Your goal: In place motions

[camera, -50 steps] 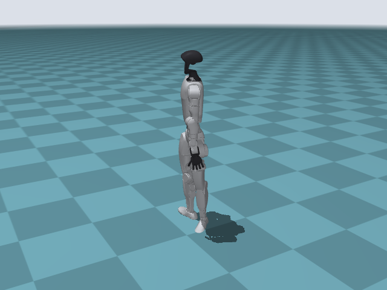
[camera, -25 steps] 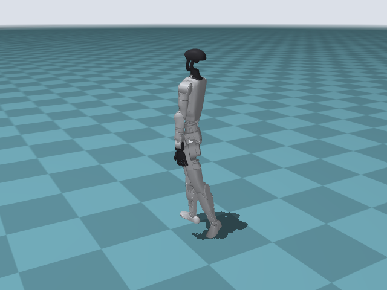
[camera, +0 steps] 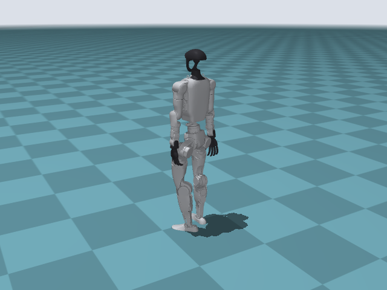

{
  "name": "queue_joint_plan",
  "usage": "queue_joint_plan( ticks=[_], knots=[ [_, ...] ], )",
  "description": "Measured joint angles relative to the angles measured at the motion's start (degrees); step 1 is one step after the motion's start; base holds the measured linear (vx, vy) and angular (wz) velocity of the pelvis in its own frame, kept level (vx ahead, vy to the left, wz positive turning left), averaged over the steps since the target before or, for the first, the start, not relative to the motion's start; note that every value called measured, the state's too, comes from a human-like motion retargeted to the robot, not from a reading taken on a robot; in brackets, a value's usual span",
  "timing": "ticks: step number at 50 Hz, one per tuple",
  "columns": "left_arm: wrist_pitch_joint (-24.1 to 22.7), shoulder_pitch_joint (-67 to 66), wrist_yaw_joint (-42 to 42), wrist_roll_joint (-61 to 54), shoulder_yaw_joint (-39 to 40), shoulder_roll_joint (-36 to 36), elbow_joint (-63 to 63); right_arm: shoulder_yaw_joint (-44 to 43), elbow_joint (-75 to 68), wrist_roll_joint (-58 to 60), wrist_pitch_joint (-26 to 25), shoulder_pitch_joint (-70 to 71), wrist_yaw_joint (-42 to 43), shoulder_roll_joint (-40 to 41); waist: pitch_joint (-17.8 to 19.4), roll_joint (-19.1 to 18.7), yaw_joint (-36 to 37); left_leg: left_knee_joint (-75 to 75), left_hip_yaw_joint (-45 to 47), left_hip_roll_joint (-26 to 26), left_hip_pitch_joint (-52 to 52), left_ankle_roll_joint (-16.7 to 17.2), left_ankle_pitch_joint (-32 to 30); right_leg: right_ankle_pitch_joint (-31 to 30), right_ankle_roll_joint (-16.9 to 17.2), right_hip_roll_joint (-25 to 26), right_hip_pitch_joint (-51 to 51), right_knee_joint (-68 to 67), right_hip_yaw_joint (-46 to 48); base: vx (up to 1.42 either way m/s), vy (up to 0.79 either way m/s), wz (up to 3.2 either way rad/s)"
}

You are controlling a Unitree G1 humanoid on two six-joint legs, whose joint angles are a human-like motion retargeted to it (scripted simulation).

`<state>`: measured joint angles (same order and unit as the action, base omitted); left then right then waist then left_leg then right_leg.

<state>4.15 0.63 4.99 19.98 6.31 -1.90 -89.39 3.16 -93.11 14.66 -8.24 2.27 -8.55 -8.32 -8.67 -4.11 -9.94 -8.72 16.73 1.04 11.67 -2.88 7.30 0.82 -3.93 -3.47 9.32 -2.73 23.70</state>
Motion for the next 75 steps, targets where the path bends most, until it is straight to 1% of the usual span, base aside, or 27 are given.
queue_joint_plan(
  ticks=[2,5,6,8,10,12,16,18,21,23,35,39,41,43,45,47,48,51,56,57,60,63,65,68,70,73,75],
  knots=[
    [0.7,0.3,0.5,1.0,0.3,-0.4,-1.2,-0.1,0.5,-0.3,-0.2,-0.5,0.4,1.3,-0.4,0.1,-0.5,2.5,0.5,0.0,-1.0,0.4,-1.1,-0.2,0.1,0.0,0.4,-0.8,-1.7,0.2,-0.15,-0.52],
    [1.1,0.6,1.0,1.3,-0.1,-1.2,-1.4,-0.1,1.6,-2.6,1.2,-1.5,0.8,2.7,0.6,-0.2,-1.7,6.2,2.4,0.0,-5.1,0.1,-1.5,0.2,0.2,0.3,-0.9,-1.9,-2.3,0.2,-0.11,-0.43],
    [1.1,0.6,1.2,1.6,0.4,-1.5,-1.2,0.3,1.8,-3.1,1.5,-1.8,0.3,3.0,0.4,0.1,-1.4,7.9,3.4,0.4,-6.4,0.2,-1.9,0.4,0.2,0.4,-1.0,-2.2,-3.4,0.26,-0.09,-0.84],
    [1.0,0.3,1.4,2.0,1.6,-1.9,-0.9,0.9,2.3,-2.6,1.7,-2.6,-0.2,3.8,-1.0,0.4,-0.7,10.9,5.4,1.3,-8.5,0.6,-2.1,0.7,-0.1,1.2,-0.7,-2.4,-5.4,0.29,-0.09,-0.95],
    [1.0,-0.2,1.4,1.7,2.6,-2.2,-0.9,1.2,2.5,-0.6,1.7,-3.5,0.1,4.4,-3.2,0.5,0.2,11.5,7.6,1.9,-8.2,0.1,-1.4,1.0,-0.8,2.5,0.2,-2.2,-7.3,0.25,-0.09,-0.88],
    [1.2,0.2,1.9,0.7,3.3,-2.6,-1.5,1.9,2.4,0.8,1.3,-3.8,0.8,4.7,-4.0,0.2,0.5,11.0,8.7,1.3,-7.7,0.0,-1.1,0.8,-0.3,2.7,0.3,-2.1,-8.3,0.13,-0.09,-0.54],
    [1.6,1.6,3.8,-0.6,4.1,-3.3,-2.0,2.7,1.9,0.9,0.9,-3.5,1.4,4.7,-2.5,0.3,0.8,10.9,9.4,1.2,-9.8,0.0,-0.5,0.3,0.2,3.0,-1.7,-1.8,-8.9,0.08,-0.06,-0.17],
    [1.5,1.7,5.3,-0.5,4.6,-3.9,-1.5,2.9,1.7,1.5,0.5,-3.0,0.5,4.7,-2.5,0.5,0.7,11.2,9.6,1.3,-10.2,0.0,-0.4,0.5,0.8,2.5,-1.6,-2.4,-9.2,0.12,-0.06,-0.06],
    [1.4,1.4,6.0,-0.5,5.2,-4.2,-1.0,2.5,2.1,2.6,0.0,-2.7,-0.4,4.6,-3.4,-0.1,-2.2,11.1,7.3,1.3,-9.6,-0.2,-0.5,0.6,2.2,1.2,-1.2,-2.9,-7.1,0.09,-0.06,0.6],
    [1.4,1.2,5.2,-0.8,5.3,-4.2,-1.3,2.2,2.6,2.5,0.1,-2.6,-0.4,4.5,-3.3,-0.5,-4.2,10.9,5.5,1.4,-9.4,-0.4,-0.4,0.3,2.5,0.9,-1.5,-2.6,-5.4,0.03,-0.05,0.69],
    [1.5,0.2,6.5,1.1,5.0,-2.8,-2.3,0.3,3.2,-1.4,0.3,-1.6,-1.7,4.0,-3.5,-0.1,-1.9,10.4,6.2,0.9,-7.6,0.1,-0.1,1.0,3.4,0.6,0.6,-5.6,-7.1,-0.03,-0.08,-0.06],
    [1.6,-0.2,6.9,1.8,5.3,-2.7,-2.1,0.6,3.6,-1.3,0.5,-1.7,-1.6,4.3,-3.0,-0.3,-2.3,9.4,4.1,0.0,-6.0,0.4,-0.5,0.6,2.8,1.4,2.4,-7.5,-11.7,-0.1,-0.12,0.37],
    [1.7,-0.3,7.0,1.9,5.7,-2.9,-1.9,0.8,3.6,-1.2,0.6,-1.8,-1.6,4.5,-2.3,-0.3,-2.9,8.9,2.2,-0.3,-5.3,0.4,-0.9,0.0,2.6,2.4,3.2,-8.0,-17.2,-0.11,-0.13,0.8],
    [1.7,-0.3,7.0,1.5,6.1,-3.1,-1.7,1.0,3.5,-1.2,0.8,-2.0,-1.7,4.5,-1.7,0.2,-2.9,8.4,0.8,-0.1,-4.9,0.4,-1.2,-0.8,2.9,3.9,3.4,-7.7,-24.8,-0.1,-0.1,0.58],
    [1.8,-0.2,7.0,1.0,6.8,-3.3,-1.4,1.2,3.3,-1.4,1.1,-2.4,-1.7,4.6,-1.4,1.3,-0.1,8.2,2.0,0.1,-4.9,0.4,-1.2,-1.5,3.1,6.1,2.8,-6.9,-34.1,-0.08,-0.07,-0.16],
    [1.8,-0.2,7.1,0.5,7.1,-3.4,-0.9,1.1,3.2,-2.0,1.5,-3.0,-1.3,4.6,-0.9,2.1,2.0,8.0,1.7,0.3,-4.7,0.4,-1.5,-1.7,3.7,7.0,1.1,-5.5,-38.2,-0.06,-0.06,0.07],
    [1.8,-0.1,7.1,0.3,7.2,-3.6,-0.6,1.1,3.1,-2.5,1.7,-3.2,-1.0,4.6,-0.6,2.3,3.1,7.9,1.6,0.2,-4.6,0.4,-1.7,-1.3,4.0,6.9,0.4,-5.0,-38.4,-0.05,-0.09,0.36],
    [1.7,0.5,7.4,0.0,7.0,-4.3,1.1,0.5,2.5,-4.2,2.2,-3.3,-0.9,4.5,1.0,2.8,5.0,7.3,-1.6,0.1,-4.2,0.4,-2.7,0.9,4.7,4.6,-1.1,-4.6,-34.8,-0.03,-0.12,0.94],
    [1.2,1.4,7.3,-0.8,6.5,-4.4,3.7,-0.1,1.4,-3.2,0.6,-2.9,-4.6,3.0,2.7,3.8,9.8,4.8,-7.6,0.6,-1.3,0.5,-4.5,2.5,6.1,1.6,-2.2,-5.4,-28.1,-0.02,-0.1,1.23],
    [1.0,1.7,6.9,-1.2,6.4,-4.2,4.0,-0.4,1.4,-2.7,0.5,-2.8,-5.0,2.5,3.1,3.8,10.0,4.2,-9.7,1.0,-0.5,0.4,-4.9,2.6,5.9,1.2,-2.3,-5.3,-25.6,-0.01,-0.09,2.29],
    [0.3,2.2,6.3,-3.1,6.4,-3.2,4.3,-0.7,1.2,-1.2,0.5,-2.7,-4.4,0.9,3.9,3.0,6.0,3.1,-19.4,4.0,2.0,-0.1,-6.0,2.3,4.7,0.3,-2.8,-4.6,-13.5,0.04,-0.11,3.13],
    [0.1,2.2,7.0,-3.4,6.7,-2.6,4.1,-1.0,0.4,-0.2,0.4,-2.6,-2.9,-0.5,3.7,2.8,6.7,3.7,-21.2,4.8,3.6,0.0,-5.0,3.2,4.8,-0.8,-3.7,-4.1,-6.3,0.06,-0.11,2.27],
    [-0.2,2.1,6.6,-3.5,6.4,-2.5,3.7,-1.7,-0.1,-0.2,0.2,-2.5,-2.3,-1.4,4.4,2.8,7.5,4.0,-21.1,5.0,4.1,-0.1,-4.2,3.8,5.0,-1.7,-4.6,-4.1,-1.4,0.01,-0.1,2.2],
    [-1.1,1.8,4.4,-3.9,5.8,-2.8,2.6,-2.6,-0.2,-0.9,0.3,-2.5,-2.4,-2.6,5.6,3.0,8.5,4.5,-13.1,3.3,4.3,-0.5,-1.9,4.8,5.5,-2.9,-6.7,-3.9,6.0,0.05,-0.11,2.24],
    [-2.8,1.2,2.1,-4.8,5.7,-3.2,1.5,-3.2,0.0,-1.1,0.3,-2.5,-2.7,-3.2,5.4,3.1,7.9,4.8,-5.8,1.6,4.4,-0.3,-0.3,5.5,6.2,-3.7,-7.9,-3.5,11.9,0.11,-0.09,2.57],
    [-7.5,-0.1,-3.9,-7.5,6.1,-3.8,-0.4,-4.0,0.7,-0.4,0.2,-2.9,-2.1,-3.6,4.0,2.9,6.0,4.6,8.1,-1.4,4.2,0.3,1.5,6.4,7.4,-4.8,-8.9,-3.4,19.8,0.17,-0.11,2.76],
    [-9.8,-1.0,-7.8,-8.8,7.0,-4.0,-1.5,-4.3,1.4,-0.2,0.3,-3.0,-1.3,-3.7,3.2,2.7,4.6,3.8,18.2,-3.5,3.2,1.4,1.9,6.9,8.1,-5.1,-9.5,-3.2,24.4,0.18,-0.12,2.6]
  ],
)
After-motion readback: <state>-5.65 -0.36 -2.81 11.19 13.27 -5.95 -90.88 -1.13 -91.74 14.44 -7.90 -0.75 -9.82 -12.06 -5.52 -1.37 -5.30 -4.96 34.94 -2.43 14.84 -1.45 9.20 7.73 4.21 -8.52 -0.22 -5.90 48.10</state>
